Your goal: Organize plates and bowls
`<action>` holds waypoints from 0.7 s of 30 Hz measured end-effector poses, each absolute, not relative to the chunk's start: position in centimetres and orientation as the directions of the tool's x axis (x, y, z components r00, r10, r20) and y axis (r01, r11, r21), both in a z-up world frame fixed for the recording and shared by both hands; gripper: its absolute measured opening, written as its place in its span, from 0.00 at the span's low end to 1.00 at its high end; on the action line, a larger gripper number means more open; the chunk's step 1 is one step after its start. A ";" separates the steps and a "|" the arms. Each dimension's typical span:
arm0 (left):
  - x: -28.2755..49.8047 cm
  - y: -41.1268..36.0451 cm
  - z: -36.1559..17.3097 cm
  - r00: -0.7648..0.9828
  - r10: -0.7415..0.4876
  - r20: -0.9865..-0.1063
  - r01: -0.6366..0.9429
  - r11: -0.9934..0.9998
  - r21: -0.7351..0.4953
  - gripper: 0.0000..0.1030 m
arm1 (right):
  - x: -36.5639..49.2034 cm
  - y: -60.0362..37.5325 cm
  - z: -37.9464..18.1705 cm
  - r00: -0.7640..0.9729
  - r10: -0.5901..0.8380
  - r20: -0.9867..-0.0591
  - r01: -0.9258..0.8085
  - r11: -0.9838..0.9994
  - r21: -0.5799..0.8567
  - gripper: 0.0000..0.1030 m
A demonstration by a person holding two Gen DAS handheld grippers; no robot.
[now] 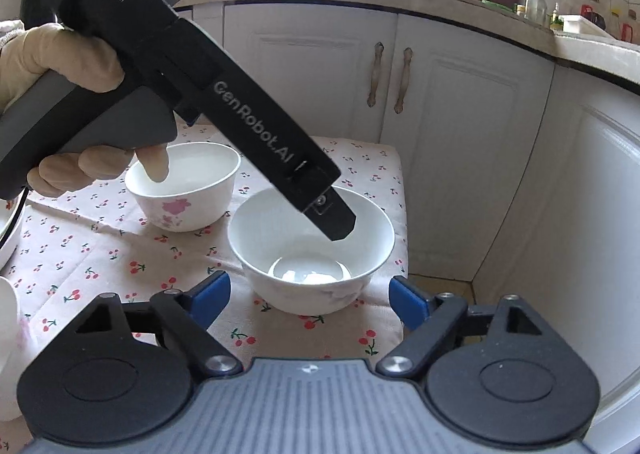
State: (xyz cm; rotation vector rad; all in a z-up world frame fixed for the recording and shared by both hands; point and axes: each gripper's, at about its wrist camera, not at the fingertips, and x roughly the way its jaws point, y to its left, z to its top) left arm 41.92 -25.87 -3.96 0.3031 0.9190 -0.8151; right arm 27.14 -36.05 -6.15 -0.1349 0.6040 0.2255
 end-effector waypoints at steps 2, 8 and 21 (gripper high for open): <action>42.2 -26.1 -4.2 0.332 -0.486 -0.808 0.733 0.672 -0.103 0.78 | 27.4 -36.0 -6.5 0.796 0.165 -0.583 -0.251 0.966 -0.069 0.85; 42.7 -26.7 -5.1 0.320 -0.455 -0.831 0.741 0.667 -0.079 0.72 | 27.8 -36.1 -7.0 0.797 0.162 -0.582 -0.250 0.966 -0.073 0.83; 43.3 -26.9 -5.8 0.292 -0.466 -0.835 0.751 0.653 -0.101 0.66 | 28.0 -35.8 -7.0 0.811 0.175 -0.559 -0.275 0.956 -0.099 0.79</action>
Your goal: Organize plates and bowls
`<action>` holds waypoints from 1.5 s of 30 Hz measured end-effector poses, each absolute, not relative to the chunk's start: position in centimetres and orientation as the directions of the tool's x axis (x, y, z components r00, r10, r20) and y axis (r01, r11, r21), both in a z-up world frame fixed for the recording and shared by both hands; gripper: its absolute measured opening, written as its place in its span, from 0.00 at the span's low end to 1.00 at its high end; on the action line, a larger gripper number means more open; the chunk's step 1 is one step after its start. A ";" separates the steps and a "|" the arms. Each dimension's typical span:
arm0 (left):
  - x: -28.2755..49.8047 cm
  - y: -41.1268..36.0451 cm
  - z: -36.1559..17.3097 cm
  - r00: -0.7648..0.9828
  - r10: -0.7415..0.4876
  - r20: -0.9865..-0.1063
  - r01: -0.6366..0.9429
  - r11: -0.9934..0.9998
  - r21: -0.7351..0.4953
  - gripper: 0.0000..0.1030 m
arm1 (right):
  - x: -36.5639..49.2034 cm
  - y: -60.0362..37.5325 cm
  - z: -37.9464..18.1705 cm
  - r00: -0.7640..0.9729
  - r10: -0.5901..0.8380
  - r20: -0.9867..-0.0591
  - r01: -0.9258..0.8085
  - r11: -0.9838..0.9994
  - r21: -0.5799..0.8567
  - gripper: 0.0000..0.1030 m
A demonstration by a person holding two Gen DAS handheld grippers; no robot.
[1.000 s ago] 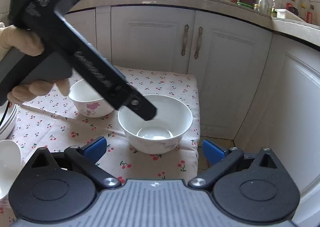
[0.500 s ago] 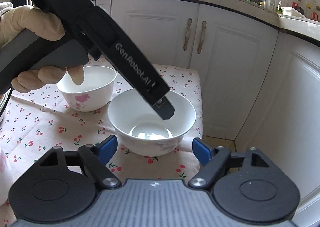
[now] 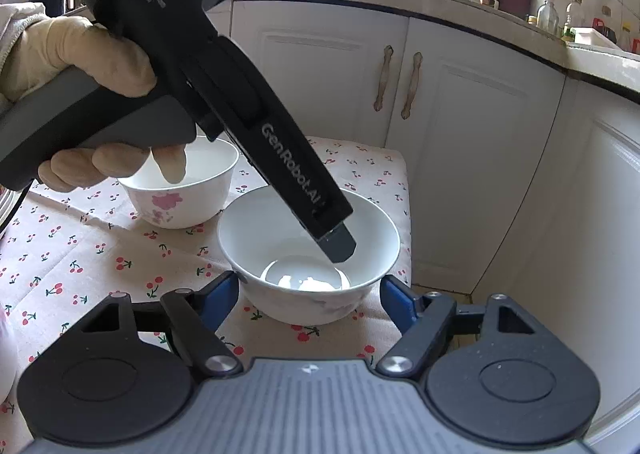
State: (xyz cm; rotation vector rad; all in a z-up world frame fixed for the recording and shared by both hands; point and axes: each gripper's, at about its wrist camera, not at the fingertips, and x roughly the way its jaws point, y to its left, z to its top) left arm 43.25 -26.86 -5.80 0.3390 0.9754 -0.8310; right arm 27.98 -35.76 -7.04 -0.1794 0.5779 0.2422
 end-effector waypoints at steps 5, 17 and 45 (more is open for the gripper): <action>43.3 -26.9 -5.8 0.290 -0.473 -0.832 0.752 0.651 -0.108 0.62 | 28.1 -35.7 -7.1 0.810 0.177 -0.559 -0.275 0.957 -0.095 0.79; 43.1 -26.8 -5.7 0.290 -0.477 -0.830 0.748 0.653 -0.114 0.59 | 27.9 -35.7 -6.7 0.805 0.178 -0.566 -0.272 0.959 -0.084 0.79; 32.6 -18.5 0.0 0.363 -0.513 -0.778 0.727 0.678 -0.108 0.60 | 19.3 -30.0 -1.4 0.786 0.256 -0.563 -0.365 0.927 -0.089 0.79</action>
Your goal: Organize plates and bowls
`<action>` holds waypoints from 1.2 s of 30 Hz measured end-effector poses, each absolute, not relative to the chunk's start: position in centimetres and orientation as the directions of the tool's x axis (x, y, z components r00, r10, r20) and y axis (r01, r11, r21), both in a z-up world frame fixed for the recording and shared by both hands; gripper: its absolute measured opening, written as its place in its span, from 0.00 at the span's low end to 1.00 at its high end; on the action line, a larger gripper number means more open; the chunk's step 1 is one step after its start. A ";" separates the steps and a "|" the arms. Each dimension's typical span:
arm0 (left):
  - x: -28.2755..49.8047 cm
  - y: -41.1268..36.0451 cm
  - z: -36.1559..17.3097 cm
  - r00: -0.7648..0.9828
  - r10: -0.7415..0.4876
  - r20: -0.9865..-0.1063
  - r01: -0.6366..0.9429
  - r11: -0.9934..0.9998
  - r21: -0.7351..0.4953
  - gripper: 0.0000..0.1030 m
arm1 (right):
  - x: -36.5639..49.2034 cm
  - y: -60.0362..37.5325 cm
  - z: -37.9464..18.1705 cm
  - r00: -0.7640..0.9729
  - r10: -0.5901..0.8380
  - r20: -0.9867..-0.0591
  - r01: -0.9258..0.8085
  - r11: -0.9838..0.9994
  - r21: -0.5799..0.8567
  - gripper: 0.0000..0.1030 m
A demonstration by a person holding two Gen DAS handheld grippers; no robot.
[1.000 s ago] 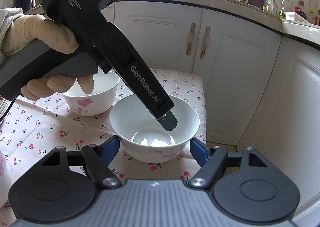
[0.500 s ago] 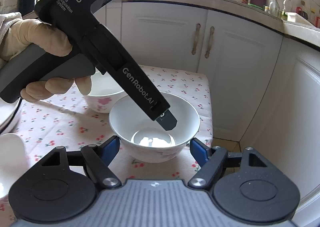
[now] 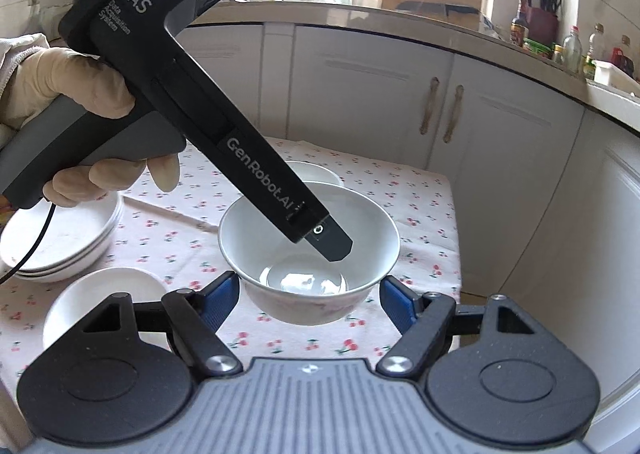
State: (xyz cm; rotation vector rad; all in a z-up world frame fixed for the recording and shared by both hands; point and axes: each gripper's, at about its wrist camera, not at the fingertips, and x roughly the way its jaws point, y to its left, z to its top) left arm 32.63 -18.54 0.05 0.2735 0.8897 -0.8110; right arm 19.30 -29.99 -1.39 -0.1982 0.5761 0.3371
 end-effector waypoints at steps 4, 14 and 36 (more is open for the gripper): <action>30.8 -16.9 0.8 0.384 -0.511 -0.769 0.718 0.689 -0.099 0.60 | 17.9 -28.6 -0.7 0.786 0.269 -0.557 -0.385 0.917 -0.101 0.79; 28.0 -13.1 2.0 0.420 -0.502 -0.756 0.682 0.724 -0.102 0.61 | 15.6 -25.4 0.5 0.776 0.312 -0.548 -0.443 0.888 -0.121 0.79; 24.0 -9.4 -0.1 0.407 -0.487 -0.772 0.668 0.736 -0.112 0.61 | 13.0 -22.1 -1.5 0.716 0.358 -0.599 -0.494 0.866 -0.073 0.79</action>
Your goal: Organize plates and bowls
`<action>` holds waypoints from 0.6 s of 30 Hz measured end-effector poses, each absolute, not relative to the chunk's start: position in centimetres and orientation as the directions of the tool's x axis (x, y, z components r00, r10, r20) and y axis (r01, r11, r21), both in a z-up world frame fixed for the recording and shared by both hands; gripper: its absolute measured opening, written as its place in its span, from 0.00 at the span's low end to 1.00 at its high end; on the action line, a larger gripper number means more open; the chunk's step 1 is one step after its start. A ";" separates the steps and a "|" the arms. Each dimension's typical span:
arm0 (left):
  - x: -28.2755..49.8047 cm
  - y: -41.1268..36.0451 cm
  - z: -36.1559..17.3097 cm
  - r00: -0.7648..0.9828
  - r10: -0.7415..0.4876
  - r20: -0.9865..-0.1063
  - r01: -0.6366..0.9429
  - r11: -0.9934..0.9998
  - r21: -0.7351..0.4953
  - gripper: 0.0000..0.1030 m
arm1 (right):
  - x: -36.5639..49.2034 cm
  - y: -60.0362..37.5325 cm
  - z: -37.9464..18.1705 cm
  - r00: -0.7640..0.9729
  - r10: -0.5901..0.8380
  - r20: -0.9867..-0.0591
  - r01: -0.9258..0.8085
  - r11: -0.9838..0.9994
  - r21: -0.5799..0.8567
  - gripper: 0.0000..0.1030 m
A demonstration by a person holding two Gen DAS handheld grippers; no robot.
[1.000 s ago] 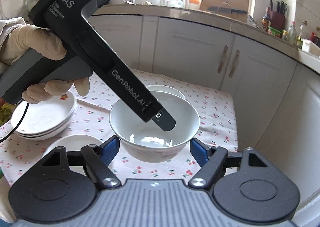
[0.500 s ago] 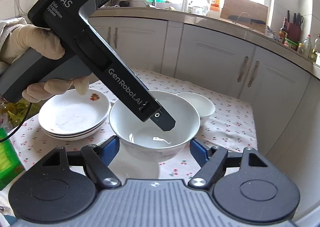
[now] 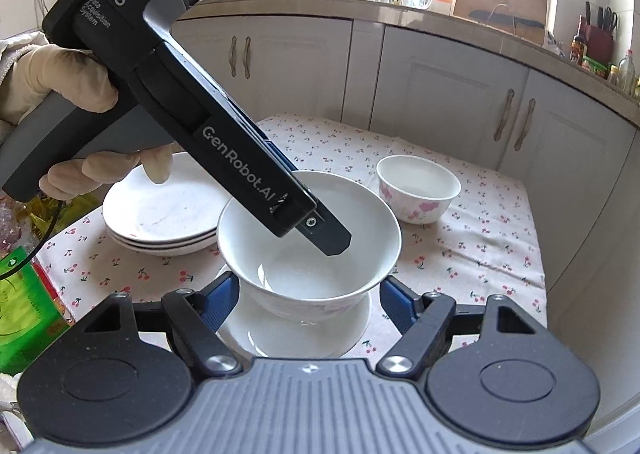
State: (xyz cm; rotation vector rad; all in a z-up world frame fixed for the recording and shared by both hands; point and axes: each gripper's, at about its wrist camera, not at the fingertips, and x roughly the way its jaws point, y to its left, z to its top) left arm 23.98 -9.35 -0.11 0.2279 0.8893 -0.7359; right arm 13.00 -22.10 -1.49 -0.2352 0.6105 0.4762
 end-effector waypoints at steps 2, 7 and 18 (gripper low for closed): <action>24.0 -9.4 -0.4 0.405 -0.486 -0.775 0.665 0.738 -0.115 0.61 | 12.8 -22.0 -1.6 0.712 0.359 -0.604 -0.495 0.866 -0.069 0.79; 23.7 -9.5 -1.2 0.397 -0.475 -0.785 0.667 0.737 -0.109 0.61 | 12.5 -22.0 -2.1 0.701 0.362 -0.614 -0.496 0.867 -0.054 0.79; 23.2 -9.8 -2.2 0.396 -0.460 -0.795 0.678 0.731 -0.085 0.61 | 12.4 -22.0 -3.2 0.680 0.368 -0.634 -0.502 0.864 -0.037 0.79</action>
